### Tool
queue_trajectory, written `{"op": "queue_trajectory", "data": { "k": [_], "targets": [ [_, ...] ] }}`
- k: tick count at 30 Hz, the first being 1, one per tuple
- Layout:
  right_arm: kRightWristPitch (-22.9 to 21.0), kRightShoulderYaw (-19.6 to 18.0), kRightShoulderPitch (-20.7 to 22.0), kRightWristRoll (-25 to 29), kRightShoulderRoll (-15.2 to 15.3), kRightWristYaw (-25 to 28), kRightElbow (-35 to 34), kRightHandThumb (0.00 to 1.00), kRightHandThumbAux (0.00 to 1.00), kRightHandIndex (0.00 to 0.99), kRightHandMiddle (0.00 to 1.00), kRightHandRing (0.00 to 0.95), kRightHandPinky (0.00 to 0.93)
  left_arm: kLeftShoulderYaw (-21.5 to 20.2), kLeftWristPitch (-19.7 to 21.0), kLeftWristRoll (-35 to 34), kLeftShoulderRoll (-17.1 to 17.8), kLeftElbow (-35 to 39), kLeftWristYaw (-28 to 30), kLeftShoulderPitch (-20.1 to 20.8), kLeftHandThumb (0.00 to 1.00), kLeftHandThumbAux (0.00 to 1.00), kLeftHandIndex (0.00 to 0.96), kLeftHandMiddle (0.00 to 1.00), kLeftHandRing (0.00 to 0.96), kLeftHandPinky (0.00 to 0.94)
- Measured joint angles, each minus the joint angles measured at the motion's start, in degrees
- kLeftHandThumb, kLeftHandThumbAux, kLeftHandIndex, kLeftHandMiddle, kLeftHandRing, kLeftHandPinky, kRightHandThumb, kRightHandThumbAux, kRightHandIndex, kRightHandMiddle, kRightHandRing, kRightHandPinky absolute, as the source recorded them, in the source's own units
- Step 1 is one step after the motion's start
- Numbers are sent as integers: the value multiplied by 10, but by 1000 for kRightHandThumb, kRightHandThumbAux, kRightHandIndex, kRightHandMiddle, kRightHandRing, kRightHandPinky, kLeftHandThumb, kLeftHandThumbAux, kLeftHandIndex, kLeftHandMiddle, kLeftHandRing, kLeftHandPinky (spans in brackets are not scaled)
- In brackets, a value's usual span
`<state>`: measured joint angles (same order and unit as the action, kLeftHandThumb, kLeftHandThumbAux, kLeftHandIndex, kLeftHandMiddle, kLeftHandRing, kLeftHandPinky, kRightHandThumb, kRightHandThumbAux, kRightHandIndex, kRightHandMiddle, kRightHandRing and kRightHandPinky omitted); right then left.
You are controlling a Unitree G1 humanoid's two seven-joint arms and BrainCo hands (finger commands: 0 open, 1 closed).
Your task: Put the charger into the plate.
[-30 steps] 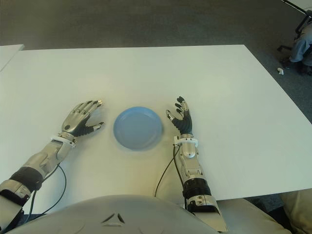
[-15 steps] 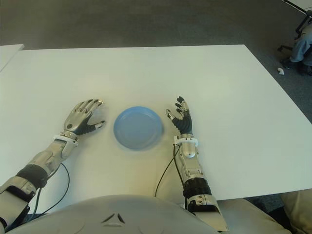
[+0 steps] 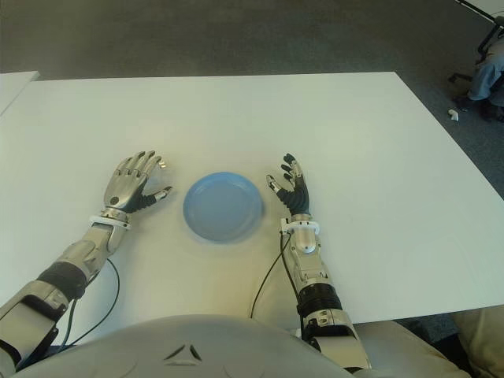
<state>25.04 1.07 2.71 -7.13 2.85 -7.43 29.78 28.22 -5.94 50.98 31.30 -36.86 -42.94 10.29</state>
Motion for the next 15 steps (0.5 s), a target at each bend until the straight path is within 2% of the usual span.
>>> {"op": "queue_trajectory", "data": {
  "k": [15],
  "targets": [
    [10,0,7,0,2,1,13,248,679,61,123,137,181,7,4,3,-10,-31,-29,21,77,174,0,0,0,0]
  ]
}}
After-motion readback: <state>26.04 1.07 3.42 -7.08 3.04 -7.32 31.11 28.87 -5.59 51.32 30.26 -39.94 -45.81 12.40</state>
